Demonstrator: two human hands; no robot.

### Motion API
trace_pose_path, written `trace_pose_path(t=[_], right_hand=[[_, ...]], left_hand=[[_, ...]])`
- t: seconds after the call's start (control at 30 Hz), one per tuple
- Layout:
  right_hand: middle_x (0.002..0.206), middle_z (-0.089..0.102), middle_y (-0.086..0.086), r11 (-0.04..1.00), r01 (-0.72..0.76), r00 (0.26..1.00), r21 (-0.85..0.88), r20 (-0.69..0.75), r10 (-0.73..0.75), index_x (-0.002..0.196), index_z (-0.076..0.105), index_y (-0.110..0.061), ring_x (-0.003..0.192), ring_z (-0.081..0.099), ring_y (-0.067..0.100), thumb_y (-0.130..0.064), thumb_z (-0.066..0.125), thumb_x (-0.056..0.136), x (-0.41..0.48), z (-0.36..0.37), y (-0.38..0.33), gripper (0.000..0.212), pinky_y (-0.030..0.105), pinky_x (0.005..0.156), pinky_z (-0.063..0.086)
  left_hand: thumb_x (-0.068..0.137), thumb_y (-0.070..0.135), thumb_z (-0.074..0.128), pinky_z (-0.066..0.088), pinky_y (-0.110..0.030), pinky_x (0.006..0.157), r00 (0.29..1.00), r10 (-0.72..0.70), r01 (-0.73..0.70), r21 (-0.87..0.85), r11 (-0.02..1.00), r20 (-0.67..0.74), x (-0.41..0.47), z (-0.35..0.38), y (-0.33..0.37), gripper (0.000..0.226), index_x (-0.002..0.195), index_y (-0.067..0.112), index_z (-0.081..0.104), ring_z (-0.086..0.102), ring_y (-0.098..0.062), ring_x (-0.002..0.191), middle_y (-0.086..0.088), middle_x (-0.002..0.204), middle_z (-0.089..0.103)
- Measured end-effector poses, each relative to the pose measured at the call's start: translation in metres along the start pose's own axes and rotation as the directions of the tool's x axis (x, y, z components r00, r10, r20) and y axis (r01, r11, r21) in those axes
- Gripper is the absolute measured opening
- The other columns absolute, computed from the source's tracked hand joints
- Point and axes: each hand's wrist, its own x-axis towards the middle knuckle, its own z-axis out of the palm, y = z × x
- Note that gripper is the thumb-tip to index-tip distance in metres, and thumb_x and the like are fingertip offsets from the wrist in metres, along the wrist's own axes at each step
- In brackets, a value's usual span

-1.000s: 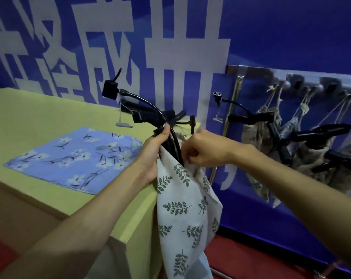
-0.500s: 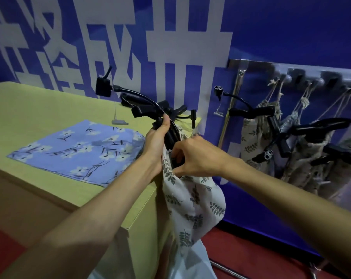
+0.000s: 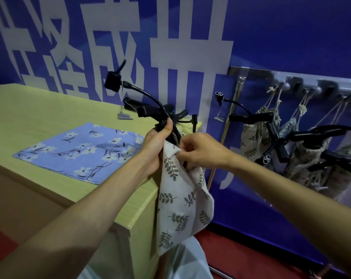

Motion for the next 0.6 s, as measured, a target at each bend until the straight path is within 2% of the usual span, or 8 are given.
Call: trace_pose_path(t=[0.07,0.17,0.23,0.3,0.4,0.5,0.57,0.6], right_hand=[[0.064,0.054,-0.007,1.000,-0.006,1.000,0.018,-0.015,0.006,0.069,0.055,-0.016,0.055,0.048,0.002,-0.019,0.062,0.087,0.000,-0.009,0.000,0.019,0.014,0.052,0.039],[0.060,0.050,-0.009,0.989,-0.003,1.000,0.150,-0.018,0.006,0.075,0.055,-0.014,0.049,0.043,-0.001,-0.012,0.064,0.085,-0.004,-0.028,0.000,0.014,0.012,0.050,0.037],[0.059,0.048,-0.009,0.971,-0.003,0.998,0.238,0.062,-0.012,0.087,0.056,-0.012,0.049,0.042,-0.001,-0.010,0.065,0.088,-0.007,-0.043,0.002,0.008,0.013,0.051,0.037],[0.059,0.050,-0.010,0.970,-0.003,0.985,0.241,0.165,-0.038,0.100,0.056,-0.011,0.052,0.045,0.003,-0.014,0.065,0.089,-0.009,-0.053,0.006,0.014,0.015,0.051,0.040],[0.064,0.057,-0.004,0.984,0.022,0.961,0.178,0.268,-0.070,0.110,0.055,-0.011,0.058,0.052,0.009,-0.019,0.070,0.086,-0.012,-0.061,0.013,0.029,0.024,0.056,0.045],[0.087,0.069,0.014,0.991,0.001,0.941,0.131,0.336,-0.046,0.117,0.055,-0.013,0.075,0.066,0.024,-0.017,0.080,0.076,-0.016,-0.066,0.019,0.048,0.035,0.071,0.054],[0.093,0.069,0.003,0.993,0.082,0.927,-0.088,0.373,-0.043,0.113,0.060,-0.019,0.080,0.065,0.015,-0.023,0.082,0.073,-0.018,-0.065,0.018,0.046,0.027,0.072,0.053],[0.088,0.067,-0.004,0.964,0.135,0.916,-0.230,0.399,-0.033,0.105,0.063,-0.022,0.076,0.061,0.008,-0.027,0.081,0.074,-0.018,-0.065,0.017,0.036,0.022,0.067,0.050]], left_hand=[[0.090,0.044,0.057,0.054,-0.040,0.078,1.000,0.003,-0.004,0.036,0.999,0.024,-0.002,0.001,0.003,0.053,0.112,-0.005,0.061,0.065,-0.032,0.087,-0.021,0.098,0.068],[0.088,0.044,0.060,0.051,-0.046,0.088,0.998,-0.008,0.004,0.060,0.998,0.066,-0.004,0.002,0.006,0.055,0.116,-0.003,0.060,0.065,-0.032,0.091,-0.019,0.102,0.068],[0.087,0.044,0.060,0.053,-0.041,0.085,0.995,-0.002,-0.007,0.088,0.996,0.102,-0.003,0.002,0.007,0.051,0.113,0.000,0.063,0.067,-0.028,0.090,-0.014,0.099,0.071],[0.092,0.041,0.056,0.056,-0.033,0.077,0.989,0.007,-0.023,0.109,0.994,0.150,-0.003,0.004,0.009,0.040,0.102,0.004,0.067,0.069,-0.021,0.083,-0.009,0.090,0.073],[0.093,0.042,0.054,0.054,-0.038,0.084,0.986,0.009,-0.033,0.140,0.990,0.164,-0.005,0.007,0.013,0.047,0.109,-0.002,0.064,0.069,-0.024,0.088,-0.015,0.099,0.073],[0.091,0.045,0.057,0.049,-0.047,0.096,0.987,0.001,-0.025,0.152,0.988,0.158,-0.008,0.011,0.014,0.058,0.118,-0.007,0.060,0.065,-0.030,0.096,-0.024,0.113,0.068],[0.090,0.044,0.058,0.049,-0.046,0.096,0.987,0.001,-0.026,0.160,0.987,0.158,-0.009,0.014,0.013,0.057,0.117,-0.007,0.061,0.066,-0.030,0.097,-0.024,0.113,0.069],[0.090,0.043,0.058,0.050,-0.043,0.094,0.987,0.004,-0.032,0.168,0.985,0.163,-0.009,0.015,0.012,0.054,0.115,-0.006,0.063,0.067,-0.028,0.097,-0.021,0.111,0.070]])
